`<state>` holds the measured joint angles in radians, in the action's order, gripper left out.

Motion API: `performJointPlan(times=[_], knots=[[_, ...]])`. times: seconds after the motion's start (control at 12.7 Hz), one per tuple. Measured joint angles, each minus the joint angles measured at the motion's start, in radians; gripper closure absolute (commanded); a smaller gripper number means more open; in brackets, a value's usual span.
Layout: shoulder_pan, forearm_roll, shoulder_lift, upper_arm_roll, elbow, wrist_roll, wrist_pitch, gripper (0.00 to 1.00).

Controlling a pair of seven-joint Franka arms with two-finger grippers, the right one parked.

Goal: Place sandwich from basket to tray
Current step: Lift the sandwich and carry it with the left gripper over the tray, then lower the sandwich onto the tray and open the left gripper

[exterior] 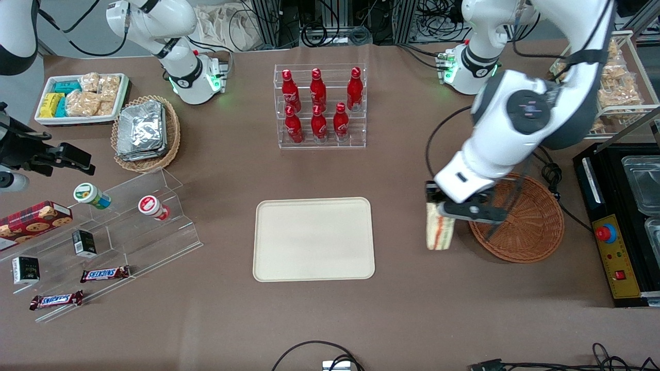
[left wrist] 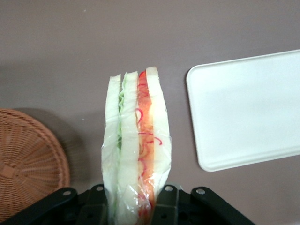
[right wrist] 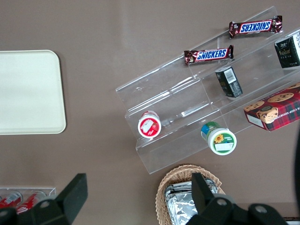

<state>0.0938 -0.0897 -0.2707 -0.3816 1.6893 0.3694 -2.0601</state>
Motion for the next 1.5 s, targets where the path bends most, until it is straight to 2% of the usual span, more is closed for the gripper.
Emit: performJointPlan(times=[0.16,0.39,0.63,1.11,1.34,1.5], knots=[[0.078,-0.075,-0.084,-0.001,-0.067,0.136,0.0,0.74],[0.172,-0.112,-0.233,-0.001,-0.188,0.268,0.0,0.74],[0.253,-0.182,-0.366,-0.001,-0.295,0.359,-0.005,0.74],[0.328,-0.246,-0.51,0.001,-0.324,0.391,-0.112,0.74],[0.342,-0.307,-0.564,0.002,-0.326,0.403,-0.122,0.74],[0.343,-0.32,-0.59,0.002,-0.327,0.404,-0.133,0.73]])
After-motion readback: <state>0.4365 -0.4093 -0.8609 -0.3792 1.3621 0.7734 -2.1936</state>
